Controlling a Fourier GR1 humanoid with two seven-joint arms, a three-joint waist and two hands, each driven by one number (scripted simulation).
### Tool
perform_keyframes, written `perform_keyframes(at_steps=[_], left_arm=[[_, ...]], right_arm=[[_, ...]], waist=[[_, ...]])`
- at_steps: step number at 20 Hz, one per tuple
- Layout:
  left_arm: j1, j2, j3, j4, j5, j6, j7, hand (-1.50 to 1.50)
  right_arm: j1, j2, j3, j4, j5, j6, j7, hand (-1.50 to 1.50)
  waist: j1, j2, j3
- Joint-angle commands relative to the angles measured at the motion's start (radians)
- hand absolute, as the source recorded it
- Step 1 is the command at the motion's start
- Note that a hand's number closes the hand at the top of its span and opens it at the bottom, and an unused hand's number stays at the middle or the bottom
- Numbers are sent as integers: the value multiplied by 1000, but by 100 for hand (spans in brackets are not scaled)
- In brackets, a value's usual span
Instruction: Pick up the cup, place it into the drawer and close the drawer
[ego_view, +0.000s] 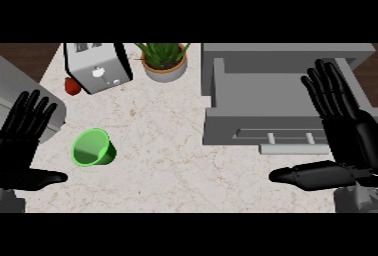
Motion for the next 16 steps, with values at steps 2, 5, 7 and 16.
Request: perform_keyframes(at_steps=[2, 5, 7, 16], left_arm=[[-29, -6, 4, 181, -77, -16, -95, -150], [-24, 5, 22, 307, -128, -39, -208, -150], [-49, 1, 11, 406, -195, -22, -288, -150], [-199, 38, 12, 833, -287, -47, -528, -150]], right_arm=[[17, -15, -26, 14, -5, 39, -47, -150], [-33, -40, -93, 59, -56, 53, -42, -150], [-90, -35, -76, 73, -20, 27, -22, -150], [-187, -62, -118, 111, -63, 45, 48, -150]], waist=[[-3, 0, 0], [-3, 1, 0], [-3, 1, 0], [-4, 2, -1]])
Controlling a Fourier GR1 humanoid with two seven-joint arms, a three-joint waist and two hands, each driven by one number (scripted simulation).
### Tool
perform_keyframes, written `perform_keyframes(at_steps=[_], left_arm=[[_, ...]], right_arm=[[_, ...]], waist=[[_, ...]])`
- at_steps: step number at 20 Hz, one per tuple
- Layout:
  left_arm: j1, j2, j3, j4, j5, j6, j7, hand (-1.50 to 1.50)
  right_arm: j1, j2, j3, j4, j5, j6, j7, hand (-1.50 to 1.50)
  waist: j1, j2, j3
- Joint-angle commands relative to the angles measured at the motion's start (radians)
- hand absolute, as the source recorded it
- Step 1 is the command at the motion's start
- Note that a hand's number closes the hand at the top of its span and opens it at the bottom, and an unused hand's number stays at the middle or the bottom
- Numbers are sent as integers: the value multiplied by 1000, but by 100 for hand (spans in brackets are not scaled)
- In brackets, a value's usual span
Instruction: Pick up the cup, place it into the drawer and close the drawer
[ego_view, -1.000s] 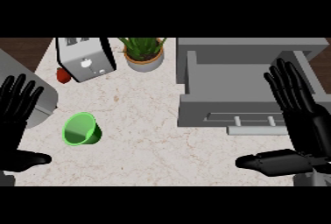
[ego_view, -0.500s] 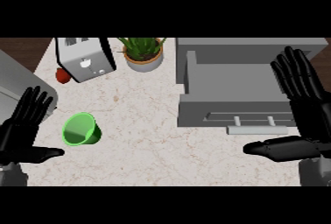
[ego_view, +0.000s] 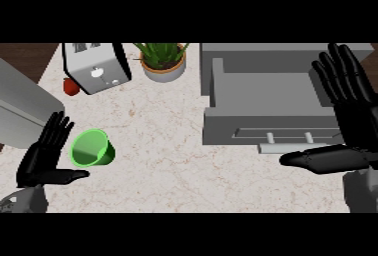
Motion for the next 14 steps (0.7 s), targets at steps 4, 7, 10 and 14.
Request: perform_keyframes(at_steps=[4, 7, 10, 14], left_arm=[[-155, 35, 5, 398, -118, 49, -255, -150], [-160, 49, 7, 546, -145, 24, -376, -150], [-201, 63, 13, 614, -152, 40, -415, -150], [-175, 60, 14, 635, -155, 15, -501, -150]], right_arm=[[-55, 9, 1, 63, 25, -12, -15, -150], [7, 18, 0, -16, 8, -8, -6, -150], [-47, 6, 4, -10, -6, -6, 64, -150], [55, 11, -8, -38, -20, 25, -5, -150]], waist=[[-5, 3, -1], [-11, 3, -2], [-10, 3, -2], [-20, 6, -3]])
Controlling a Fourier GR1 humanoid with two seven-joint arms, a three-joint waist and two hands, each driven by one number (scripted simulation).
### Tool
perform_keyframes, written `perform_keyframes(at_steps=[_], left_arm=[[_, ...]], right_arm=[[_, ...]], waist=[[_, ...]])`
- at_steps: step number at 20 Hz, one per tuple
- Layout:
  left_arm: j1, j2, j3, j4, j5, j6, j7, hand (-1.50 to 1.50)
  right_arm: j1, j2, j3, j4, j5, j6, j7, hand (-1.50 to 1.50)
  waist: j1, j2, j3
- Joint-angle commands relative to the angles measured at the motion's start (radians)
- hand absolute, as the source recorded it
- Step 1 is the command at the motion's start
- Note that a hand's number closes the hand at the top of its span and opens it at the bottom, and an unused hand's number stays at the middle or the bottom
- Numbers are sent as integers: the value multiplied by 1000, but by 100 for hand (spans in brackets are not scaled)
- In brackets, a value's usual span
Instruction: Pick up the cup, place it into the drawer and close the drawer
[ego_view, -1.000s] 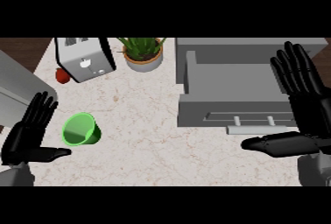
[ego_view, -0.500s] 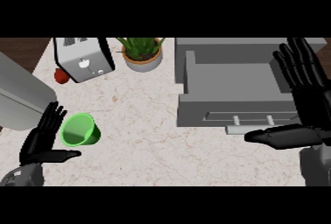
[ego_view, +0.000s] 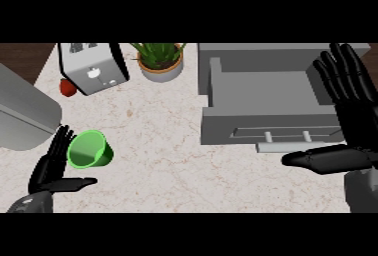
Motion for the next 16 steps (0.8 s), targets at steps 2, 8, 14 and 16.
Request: perform_keyframes(at_steps=[2, 8, 14, 16], left_arm=[[-56, -24, 0, 84, -19, -5, -116, -150], [-42, -3, 6, 118, -24, -35, -167, -150], [-82, -47, -11, 126, -43, -13, -173, -150], [-57, -14, -9, 119, -39, -70, -193, -150]], right_arm=[[-34, 1, -4, 18, -4, -3, 5, -150], [-30, -40, -40, 5, -42, 37, 13, -150], [-16, -18, -6, 30, -4, 31, -9, -150], [-57, -25, -24, 52, -10, 16, 16, -150]], waist=[[-2, 3, -1], [-10, 6, -2], [-10, 7, -2], [0, 5, -1]])
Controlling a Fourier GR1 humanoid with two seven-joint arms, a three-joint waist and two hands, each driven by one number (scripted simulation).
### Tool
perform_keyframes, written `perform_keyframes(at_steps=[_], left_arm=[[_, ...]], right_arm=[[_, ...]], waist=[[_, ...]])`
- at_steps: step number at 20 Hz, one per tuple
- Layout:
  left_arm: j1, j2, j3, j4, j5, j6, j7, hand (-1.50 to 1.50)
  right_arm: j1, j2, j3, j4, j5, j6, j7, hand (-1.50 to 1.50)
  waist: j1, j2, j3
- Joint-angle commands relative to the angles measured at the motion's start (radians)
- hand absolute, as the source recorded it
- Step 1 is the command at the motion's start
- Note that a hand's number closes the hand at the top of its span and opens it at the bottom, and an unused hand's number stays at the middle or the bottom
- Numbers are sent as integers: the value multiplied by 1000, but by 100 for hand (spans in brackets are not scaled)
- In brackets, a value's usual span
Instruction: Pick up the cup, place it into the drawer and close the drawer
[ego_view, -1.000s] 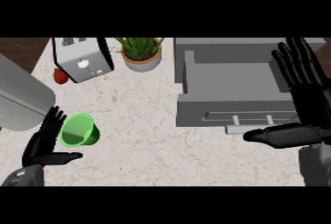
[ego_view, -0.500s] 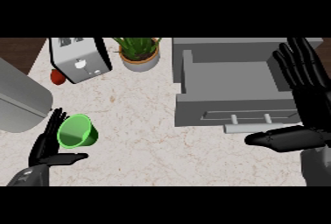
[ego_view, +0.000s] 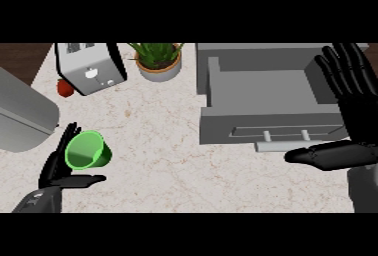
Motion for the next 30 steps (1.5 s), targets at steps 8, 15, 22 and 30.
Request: perform_keyframes(at_steps=[8, 15, 22, 30], left_arm=[[-14, -72, -16, -9, 5, -231, -105, 150], [-36, -97, 2, -99, -19, 179, -222, 150], [-50, -194, 107, -96, 72, 269, -285, 150], [-174, -240, 35, -215, 56, 117, -186, 150]], right_arm=[[-19, -10, -10, 12, -2, 3, 6, -150], [-25, -7, -6, 23, 16, -8, 6, -150], [-34, -5, -7, 26, 13, -7, 3, -150], [24, -19, -13, -19, 6, 5, 31, -150]], waist=[[-4, 2, -1], [2, -1, 1], [3, 0, 1], [17, -14, 5]])
